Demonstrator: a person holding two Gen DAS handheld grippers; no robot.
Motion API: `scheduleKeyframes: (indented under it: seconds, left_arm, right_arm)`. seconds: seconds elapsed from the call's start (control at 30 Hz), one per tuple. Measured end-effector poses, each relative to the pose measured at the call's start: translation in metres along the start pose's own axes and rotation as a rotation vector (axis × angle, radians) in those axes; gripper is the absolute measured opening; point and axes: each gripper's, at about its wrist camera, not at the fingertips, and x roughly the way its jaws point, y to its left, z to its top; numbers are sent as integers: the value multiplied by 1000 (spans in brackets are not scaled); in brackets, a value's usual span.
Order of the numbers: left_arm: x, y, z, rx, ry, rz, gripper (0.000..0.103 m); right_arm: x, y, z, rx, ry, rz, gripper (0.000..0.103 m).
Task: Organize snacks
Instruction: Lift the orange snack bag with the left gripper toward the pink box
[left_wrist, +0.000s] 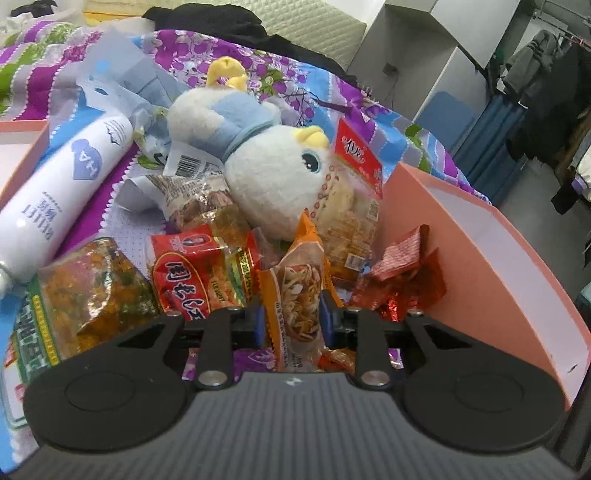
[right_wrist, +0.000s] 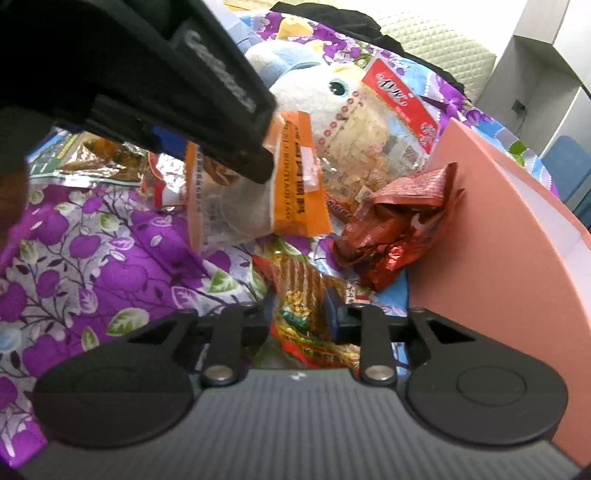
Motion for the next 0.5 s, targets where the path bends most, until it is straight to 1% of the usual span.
scheduleKeyframes:
  seconds: [0.17,0.27,0.4,0.5]
  left_arm:
    - [-26,-3,-1,-16,-11,39,31]
    - [-44,-7,-3,-34,-18,59,31]
    - [-71,-13,-8,-44,-34,97,31]
    - [-90,-20,-15,-49,-39,113,31]
  right_arm:
    - [-22,-3,-3,2,-29,-24,14]
    - [-39,-12,-3,39,-47,-19,10]
    - [-65,-24,-3,96,-75,0,9]
    - [-83,-32,-6,146,-90,47,9]
